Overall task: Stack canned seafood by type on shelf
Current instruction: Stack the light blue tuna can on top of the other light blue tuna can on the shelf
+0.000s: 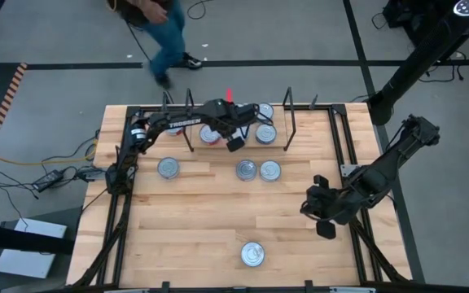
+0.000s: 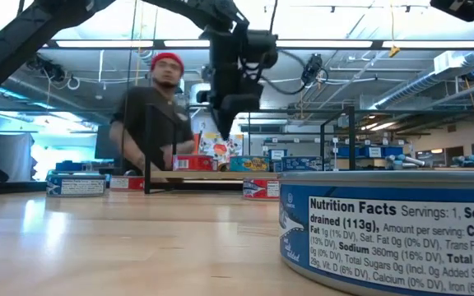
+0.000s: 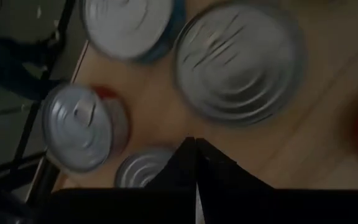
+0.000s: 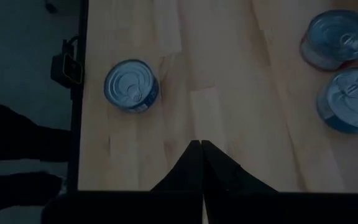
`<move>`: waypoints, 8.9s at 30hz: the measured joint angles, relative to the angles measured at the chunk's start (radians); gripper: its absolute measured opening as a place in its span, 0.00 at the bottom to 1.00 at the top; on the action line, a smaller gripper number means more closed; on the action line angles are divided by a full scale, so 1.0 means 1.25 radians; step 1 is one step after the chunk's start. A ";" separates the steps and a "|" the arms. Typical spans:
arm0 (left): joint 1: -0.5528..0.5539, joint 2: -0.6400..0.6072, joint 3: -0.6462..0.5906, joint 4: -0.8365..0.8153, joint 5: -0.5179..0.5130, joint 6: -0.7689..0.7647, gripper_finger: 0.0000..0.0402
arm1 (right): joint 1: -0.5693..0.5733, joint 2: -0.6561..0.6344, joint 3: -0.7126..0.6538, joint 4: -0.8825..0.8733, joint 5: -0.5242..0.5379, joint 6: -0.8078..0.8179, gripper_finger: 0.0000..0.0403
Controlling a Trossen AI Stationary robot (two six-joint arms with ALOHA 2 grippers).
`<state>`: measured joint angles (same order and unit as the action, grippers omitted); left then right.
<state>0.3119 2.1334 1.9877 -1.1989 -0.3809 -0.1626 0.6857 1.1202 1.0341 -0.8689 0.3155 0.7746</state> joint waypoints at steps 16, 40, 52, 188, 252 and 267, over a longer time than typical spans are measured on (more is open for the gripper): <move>-0.152 -0.077 -0.002 0.206 0.000 -0.021 0.01 | 0.084 -0.044 0.000 -0.042 0.111 0.000 0.01; -0.366 -0.101 -0.095 0.460 0.065 -0.086 0.01 | 0.179 -0.023 0.000 0.019 0.238 0.030 0.01; -0.465 -0.133 -0.285 0.770 0.065 -0.188 0.01 | 0.191 0.038 0.000 0.067 0.217 0.047 0.01; -0.160 -0.689 -1.059 1.109 0.228 -0.123 0.01 | -0.294 0.205 -0.277 0.473 -0.094 -0.263 0.45; -0.161 -0.689 -1.059 1.085 0.227 -0.128 0.01 | -0.430 0.350 -0.152 0.619 -0.562 -0.136 0.01; -0.161 -0.689 -1.059 1.085 0.227 -0.129 0.01 | -0.500 0.355 -0.150 0.587 -0.582 0.015 0.02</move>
<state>0.1112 1.2720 0.6636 0.1577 -0.0967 -0.3237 0.0609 1.5639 0.8467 -0.1356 -0.4126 0.7932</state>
